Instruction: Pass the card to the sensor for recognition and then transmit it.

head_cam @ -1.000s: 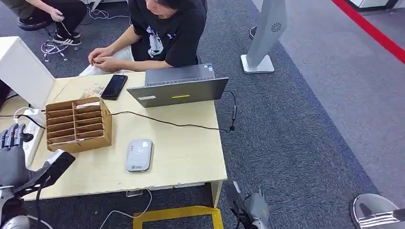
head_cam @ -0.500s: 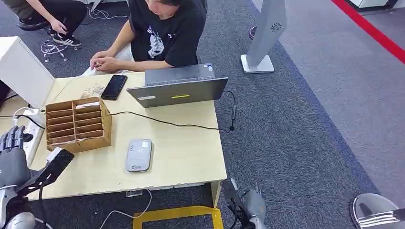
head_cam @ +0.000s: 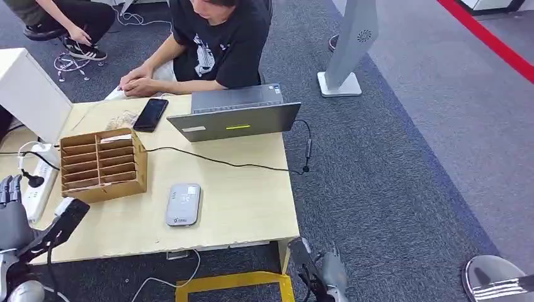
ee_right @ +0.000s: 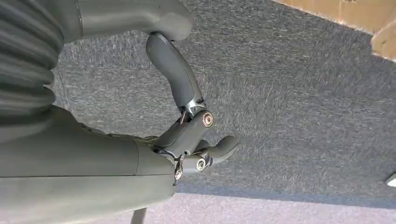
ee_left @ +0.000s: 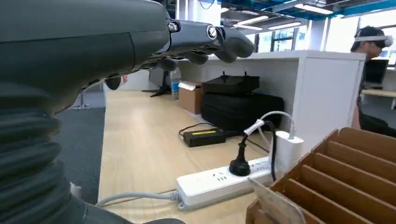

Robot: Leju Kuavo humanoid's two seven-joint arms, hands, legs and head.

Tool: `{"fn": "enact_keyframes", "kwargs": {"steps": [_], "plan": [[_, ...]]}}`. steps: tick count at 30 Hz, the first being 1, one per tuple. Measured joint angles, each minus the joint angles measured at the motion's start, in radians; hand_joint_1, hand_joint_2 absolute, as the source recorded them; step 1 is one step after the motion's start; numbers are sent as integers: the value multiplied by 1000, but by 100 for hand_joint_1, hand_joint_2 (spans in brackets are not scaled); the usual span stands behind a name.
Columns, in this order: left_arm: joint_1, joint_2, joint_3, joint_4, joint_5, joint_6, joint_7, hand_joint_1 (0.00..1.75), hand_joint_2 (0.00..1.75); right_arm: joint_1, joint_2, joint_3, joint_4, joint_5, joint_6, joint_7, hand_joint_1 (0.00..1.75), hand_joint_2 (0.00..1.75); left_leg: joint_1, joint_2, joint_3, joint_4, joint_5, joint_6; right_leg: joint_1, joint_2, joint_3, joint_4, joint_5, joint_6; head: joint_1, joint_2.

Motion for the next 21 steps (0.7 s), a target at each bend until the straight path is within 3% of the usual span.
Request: {"fn": "enact_keyframes", "kwargs": {"steps": [21], "plan": [[-22,-45,24,87,-19,11,-34,0,175,-12,-2,52,46,-21,-16,2,0,175,0,0,0,0,0,0,0,0,0,0,0,0,0,0]]}}
